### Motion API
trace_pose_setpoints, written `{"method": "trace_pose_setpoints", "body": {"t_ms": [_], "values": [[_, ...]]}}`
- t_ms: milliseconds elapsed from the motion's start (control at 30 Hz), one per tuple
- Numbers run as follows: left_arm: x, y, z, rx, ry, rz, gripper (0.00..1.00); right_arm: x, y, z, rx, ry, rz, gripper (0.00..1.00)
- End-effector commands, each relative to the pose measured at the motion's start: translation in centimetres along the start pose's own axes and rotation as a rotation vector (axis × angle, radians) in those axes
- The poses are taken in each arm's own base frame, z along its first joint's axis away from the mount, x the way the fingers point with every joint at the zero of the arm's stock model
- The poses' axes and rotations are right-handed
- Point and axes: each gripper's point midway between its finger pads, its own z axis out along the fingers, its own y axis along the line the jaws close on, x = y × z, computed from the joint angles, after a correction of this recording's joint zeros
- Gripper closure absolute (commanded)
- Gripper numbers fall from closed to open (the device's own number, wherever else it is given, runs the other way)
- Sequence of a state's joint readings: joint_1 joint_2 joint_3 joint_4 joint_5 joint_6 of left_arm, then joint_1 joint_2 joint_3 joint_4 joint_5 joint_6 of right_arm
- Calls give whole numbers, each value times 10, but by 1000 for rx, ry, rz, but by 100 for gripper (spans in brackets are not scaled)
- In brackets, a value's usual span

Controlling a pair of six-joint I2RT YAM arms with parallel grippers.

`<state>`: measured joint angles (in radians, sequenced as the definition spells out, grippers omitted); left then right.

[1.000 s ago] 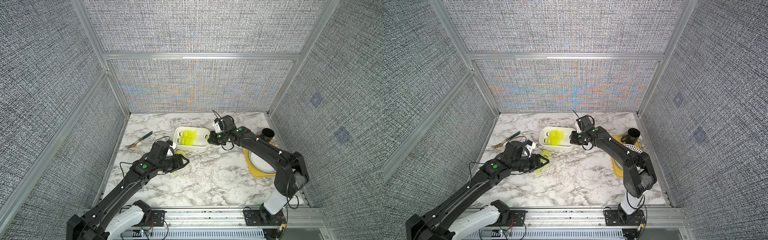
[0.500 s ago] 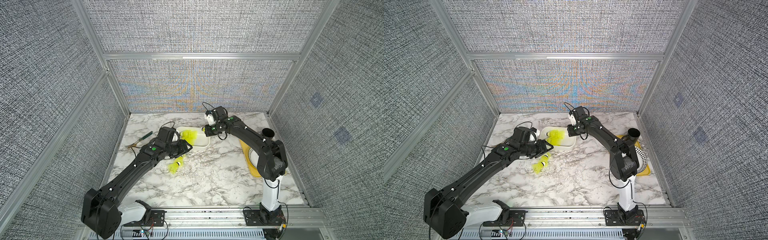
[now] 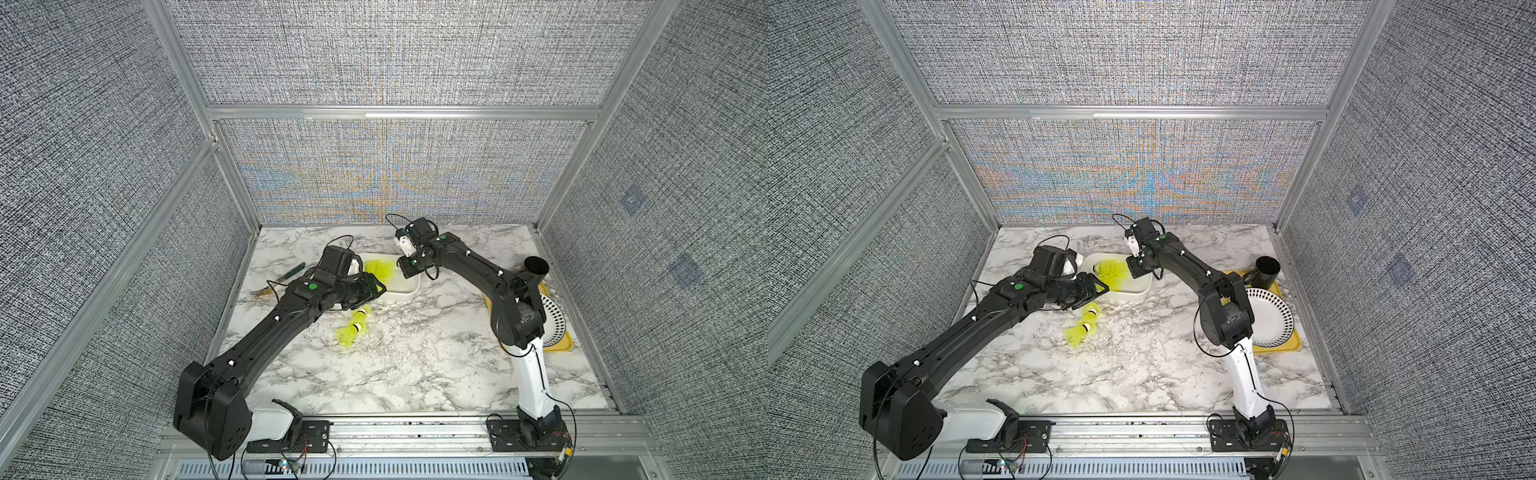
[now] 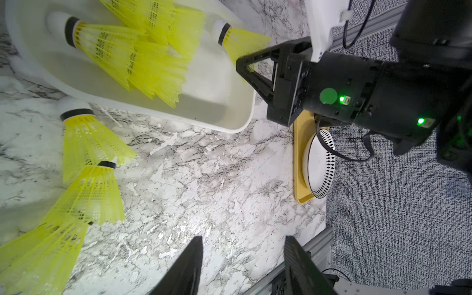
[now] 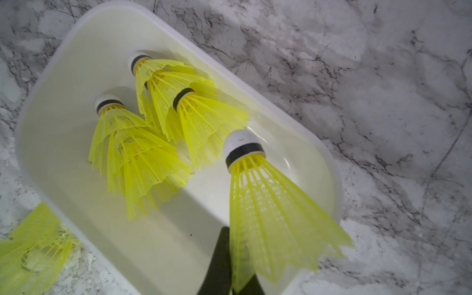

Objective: Put the shuttlecocks into the storage box
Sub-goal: Place the shuttlecock in the storage box.

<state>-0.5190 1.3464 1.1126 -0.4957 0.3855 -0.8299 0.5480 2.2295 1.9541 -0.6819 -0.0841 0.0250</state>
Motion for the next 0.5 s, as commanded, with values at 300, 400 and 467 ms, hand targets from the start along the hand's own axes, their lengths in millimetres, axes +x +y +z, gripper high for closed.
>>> {"method": "trace_pose_setpoints", "body": {"t_ms": [300, 400, 467], "values": [[2, -3, -3, 6, 19, 28, 46, 13, 13, 22, -16, 41, -118, 100], [5, -1, -5, 4, 24, 27, 46, 10, 14, 26, -42, 26, -132, 100], [8, 0, -6, 1, 29, 25, 46, 8, 13, 30, -62, 19, -138, 100]]}}
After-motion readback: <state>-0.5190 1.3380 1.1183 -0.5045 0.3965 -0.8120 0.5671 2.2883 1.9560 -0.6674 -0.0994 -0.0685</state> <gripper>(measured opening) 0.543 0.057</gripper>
